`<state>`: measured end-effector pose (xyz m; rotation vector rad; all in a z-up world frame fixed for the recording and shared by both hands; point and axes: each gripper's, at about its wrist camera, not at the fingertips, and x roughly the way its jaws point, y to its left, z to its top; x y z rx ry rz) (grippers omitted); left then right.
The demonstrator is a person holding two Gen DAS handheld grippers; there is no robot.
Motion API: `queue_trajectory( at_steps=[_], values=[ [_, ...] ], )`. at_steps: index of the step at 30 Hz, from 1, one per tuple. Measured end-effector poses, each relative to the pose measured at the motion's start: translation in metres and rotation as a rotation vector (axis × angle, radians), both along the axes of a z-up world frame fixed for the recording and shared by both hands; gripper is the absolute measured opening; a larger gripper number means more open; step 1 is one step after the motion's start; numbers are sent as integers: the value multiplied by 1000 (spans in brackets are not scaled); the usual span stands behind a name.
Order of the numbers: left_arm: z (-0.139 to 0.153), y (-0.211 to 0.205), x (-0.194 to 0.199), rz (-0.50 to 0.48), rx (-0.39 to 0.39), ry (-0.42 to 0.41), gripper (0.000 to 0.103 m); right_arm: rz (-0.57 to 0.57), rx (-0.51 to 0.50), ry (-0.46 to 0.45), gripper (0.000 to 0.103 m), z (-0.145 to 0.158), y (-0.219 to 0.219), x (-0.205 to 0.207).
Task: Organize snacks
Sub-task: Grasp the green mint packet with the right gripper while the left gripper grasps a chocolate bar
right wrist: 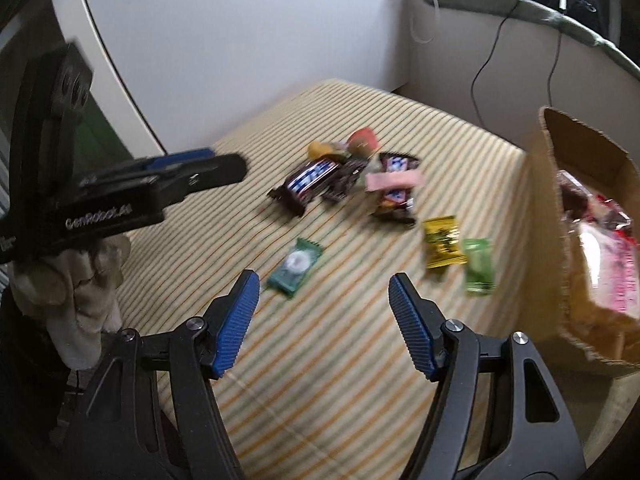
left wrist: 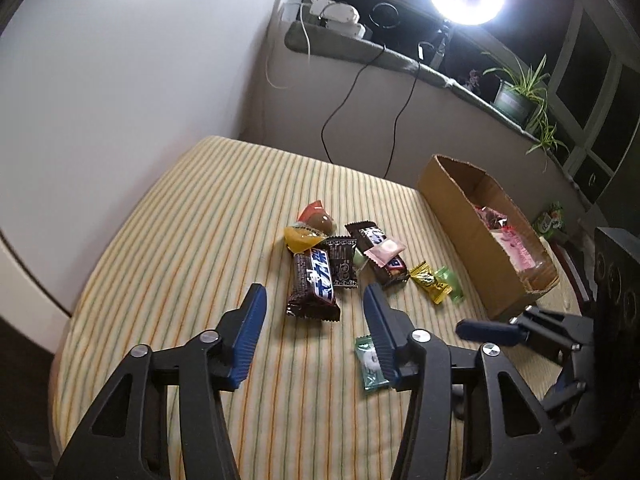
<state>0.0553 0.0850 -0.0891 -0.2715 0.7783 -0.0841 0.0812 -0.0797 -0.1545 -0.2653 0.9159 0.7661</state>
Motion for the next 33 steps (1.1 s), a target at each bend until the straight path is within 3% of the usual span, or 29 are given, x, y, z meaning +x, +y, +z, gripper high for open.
queue_trajectory(
  at_steps=[6,8,21,26,28,33],
  values=[
    [-12,-1,22,-37,4,40,38,5,-22,45,59,-20,20,3],
    [-13,-2,27,-47,12,48,37,4,-32,53,49,-26,26,4],
    [-24,-13,48,-84,55,84,37,-10,-95,30,47,-45,56,13],
    [-30,-16,57,-86,82,103,37,3,-162,-26,32,-51,66,10],
    [-33,-16,59,-83,89,112,28,2,-167,-28,27,-52,65,12],
    [-36,-15,56,-79,87,109,27,6,-159,-21,26,-52,60,16]
  ],
)
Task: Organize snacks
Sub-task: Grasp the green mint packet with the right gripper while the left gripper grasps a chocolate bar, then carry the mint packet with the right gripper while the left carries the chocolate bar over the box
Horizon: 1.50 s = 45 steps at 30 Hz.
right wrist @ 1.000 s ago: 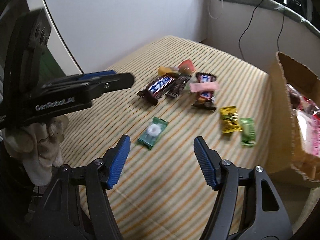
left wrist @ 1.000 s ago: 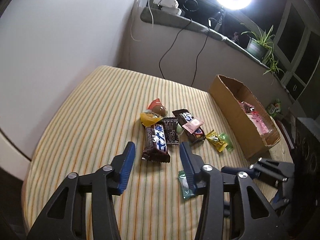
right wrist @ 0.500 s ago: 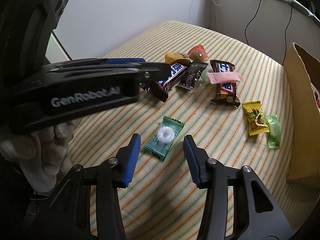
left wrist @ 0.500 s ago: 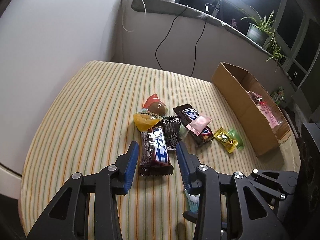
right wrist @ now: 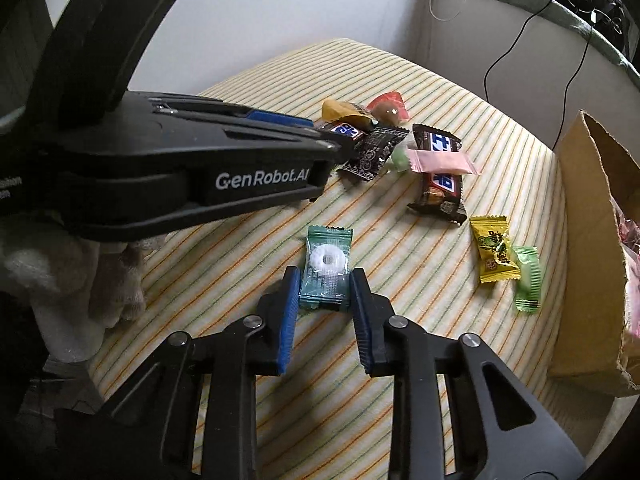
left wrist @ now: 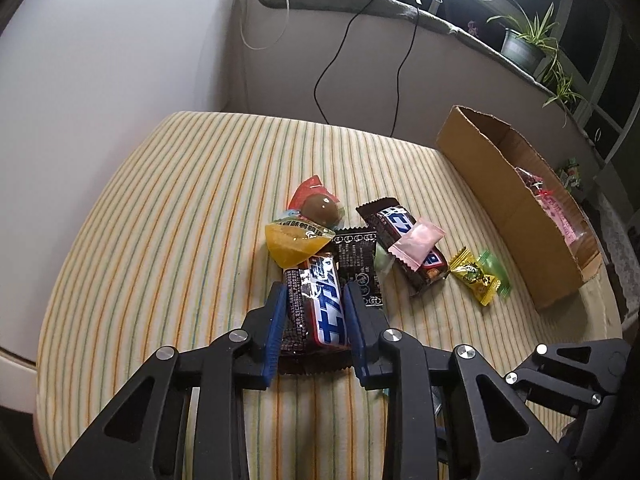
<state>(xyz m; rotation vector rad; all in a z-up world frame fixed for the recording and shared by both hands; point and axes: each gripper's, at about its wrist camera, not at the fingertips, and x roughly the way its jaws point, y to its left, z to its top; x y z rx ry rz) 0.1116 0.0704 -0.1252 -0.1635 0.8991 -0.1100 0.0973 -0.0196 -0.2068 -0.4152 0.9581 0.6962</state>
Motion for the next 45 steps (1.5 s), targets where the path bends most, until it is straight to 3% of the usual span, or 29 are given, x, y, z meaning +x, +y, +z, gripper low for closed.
queue_trajectory(
  at_steps=[8,26,35,45],
  values=[
    [1,4,-10,12,-9,-9,27,-1,30,12,26,9,-19,-2],
    [25,18,-53,62,-107,-76,27,-33,113,-6,26,41,-61,-6],
    [44,-2,-46,24,-110,-122,27,-79,160,-61,26,75,-88,-5],
    [63,-46,-19,-55,-117,-157,27,-176,173,-135,26,104,-138,38]
  ],
)
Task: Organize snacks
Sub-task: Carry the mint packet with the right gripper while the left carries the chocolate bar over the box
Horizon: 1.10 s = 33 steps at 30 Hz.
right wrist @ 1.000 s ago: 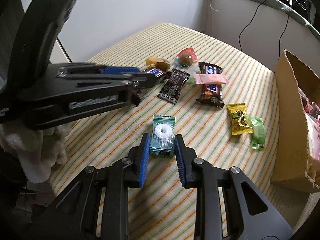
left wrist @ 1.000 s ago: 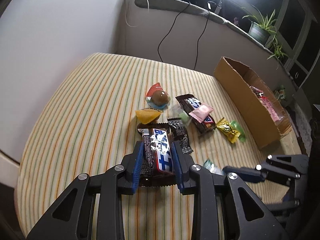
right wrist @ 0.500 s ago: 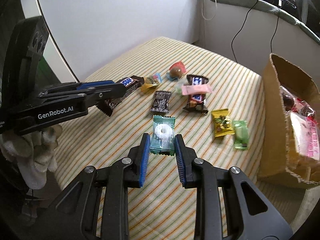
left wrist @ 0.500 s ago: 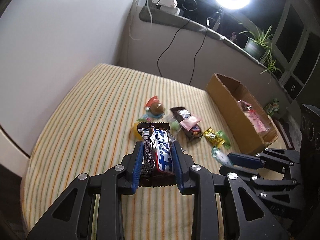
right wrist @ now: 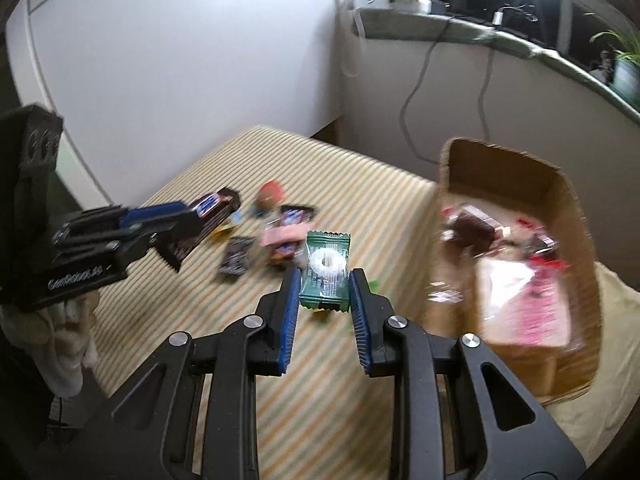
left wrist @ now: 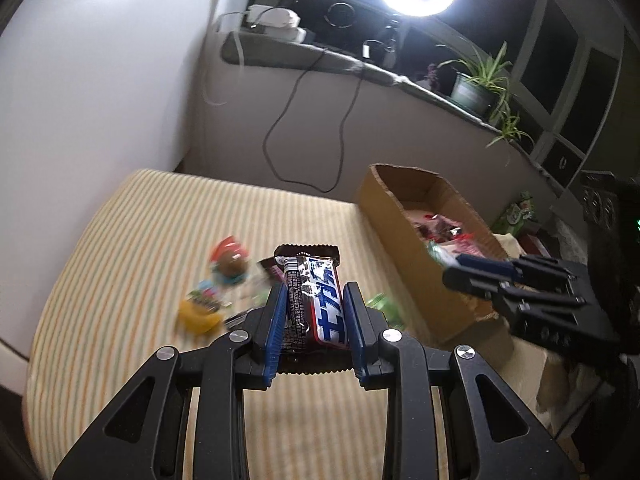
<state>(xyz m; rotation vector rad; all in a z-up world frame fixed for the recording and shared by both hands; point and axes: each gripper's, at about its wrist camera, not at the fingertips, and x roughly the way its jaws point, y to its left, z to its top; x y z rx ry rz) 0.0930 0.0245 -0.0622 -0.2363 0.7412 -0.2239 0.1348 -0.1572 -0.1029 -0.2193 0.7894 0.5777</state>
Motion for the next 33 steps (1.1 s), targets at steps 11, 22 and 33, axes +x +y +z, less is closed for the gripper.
queue_trajectory(
  at_steps=[11,22,33],
  values=[
    [10,-56,27,-88,-9,-17,27,-115,16,-10,26,9,-59,60],
    [9,-114,49,-189,7,-6,27,-184,3,5,26,10,-99,110],
    [4,-154,62,-257,14,16,27,-228,11,51,26,-4,-125,139]
  ],
)
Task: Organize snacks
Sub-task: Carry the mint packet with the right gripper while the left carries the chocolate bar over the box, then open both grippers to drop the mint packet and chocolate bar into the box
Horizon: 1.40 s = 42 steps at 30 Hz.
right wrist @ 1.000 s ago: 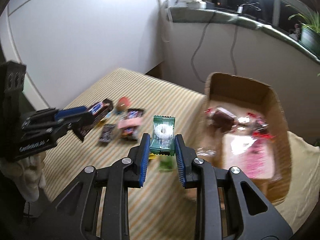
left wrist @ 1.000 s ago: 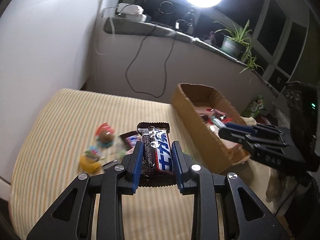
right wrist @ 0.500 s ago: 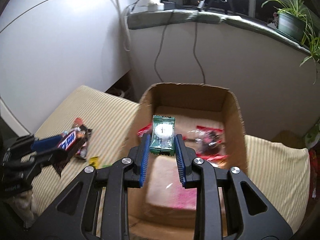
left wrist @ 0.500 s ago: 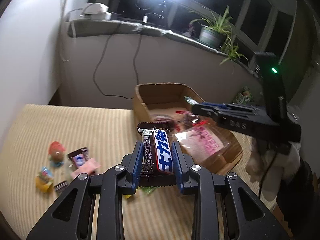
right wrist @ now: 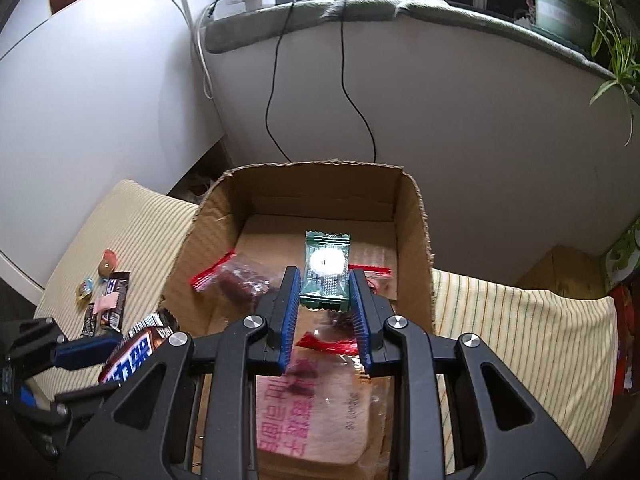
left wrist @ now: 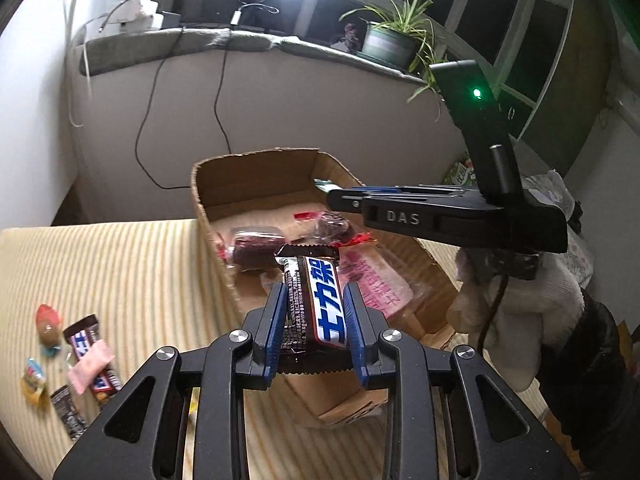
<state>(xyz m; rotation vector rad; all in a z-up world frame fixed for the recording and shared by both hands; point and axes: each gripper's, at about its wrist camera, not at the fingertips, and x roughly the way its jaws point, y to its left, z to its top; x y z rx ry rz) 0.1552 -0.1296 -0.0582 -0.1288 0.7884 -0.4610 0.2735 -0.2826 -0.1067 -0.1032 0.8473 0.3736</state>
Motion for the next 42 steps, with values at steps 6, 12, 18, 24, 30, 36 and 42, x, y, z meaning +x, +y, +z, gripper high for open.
queue_trajectory(
  at_steps=[6,12,18,24,30,36,42],
  values=[
    [-1,-13,0,-25,10,5,27,-9,-1,4,26,-3,-4,4],
    [-1,-20,1,-30,18,5,28,-14,-2,1,27,-2,-6,4],
    [0,-21,0,-30,19,1,41,-25,-18,-16,59,0,-8,0],
    [5,-16,-7,-25,14,-12,41,-31,-22,-23,65,6,-7,-4],
    [12,-1,-18,-2,7,-27,41,-30,-12,-54,78,19,-2,-15],
    [16,24,-33,40,6,-44,41,-14,7,-70,82,31,9,-32],
    [16,68,-50,121,7,-50,41,18,35,-90,82,42,25,-55]
  ],
)
